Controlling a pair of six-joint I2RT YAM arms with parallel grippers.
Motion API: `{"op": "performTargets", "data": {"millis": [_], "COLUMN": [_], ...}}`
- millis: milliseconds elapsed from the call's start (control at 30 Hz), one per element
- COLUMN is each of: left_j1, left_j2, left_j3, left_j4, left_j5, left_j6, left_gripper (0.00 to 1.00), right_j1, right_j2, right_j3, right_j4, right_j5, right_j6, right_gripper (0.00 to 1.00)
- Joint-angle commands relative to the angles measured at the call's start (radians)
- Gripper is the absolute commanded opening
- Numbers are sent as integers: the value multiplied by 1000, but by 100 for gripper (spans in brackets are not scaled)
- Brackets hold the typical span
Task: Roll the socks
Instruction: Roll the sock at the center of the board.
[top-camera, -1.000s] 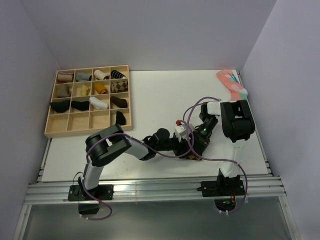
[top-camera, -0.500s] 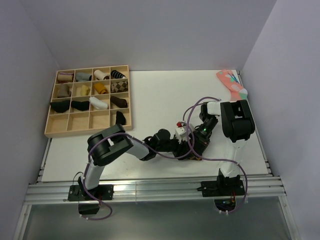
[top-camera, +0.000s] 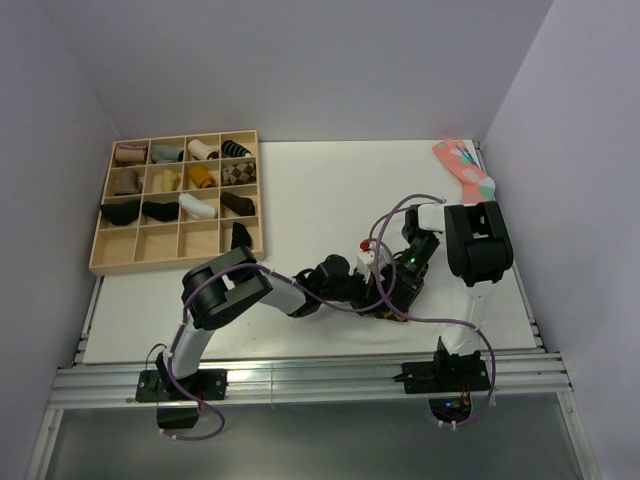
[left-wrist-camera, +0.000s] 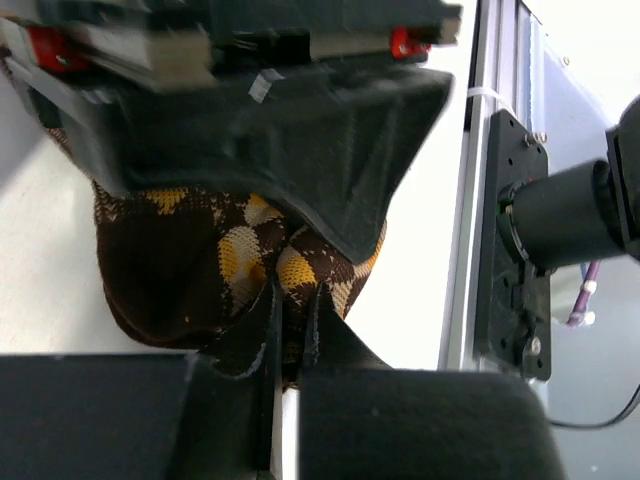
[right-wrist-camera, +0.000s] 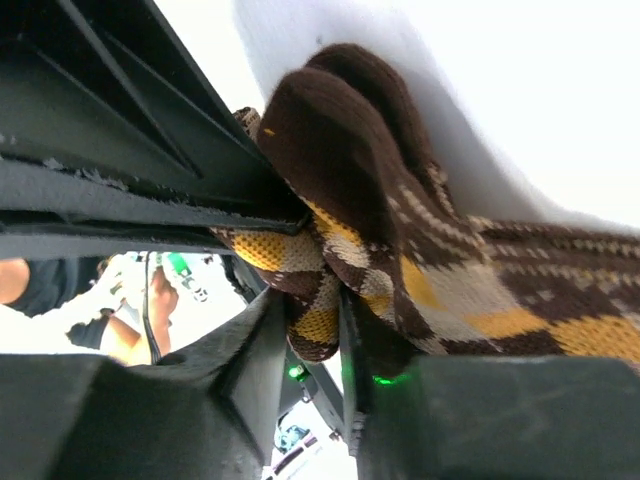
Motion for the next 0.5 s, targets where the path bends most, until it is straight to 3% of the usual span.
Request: {"op": "performTargets", "data": {"millis": [0, 167, 467], "left_j1": [-13, -63, -73], "left_j2": [9, 2, -10], "left_j3": [75, 171, 202], "left_j4": [-162, -465, -643], "left_j5": [-88, -283, -395], "left_j6": [-28, -52, -163], "left_gripper": [0, 0, 0], "right_j1": [-6, -30, -185], "right_j2": [-50, -126, -204], "right_j3": [-29, -28, 46], "right_j4": [197, 247, 338], "right_j5": [86, 56, 8], "right_j6": [-10, 47, 199], "right_gripper": [34, 47, 49]}}
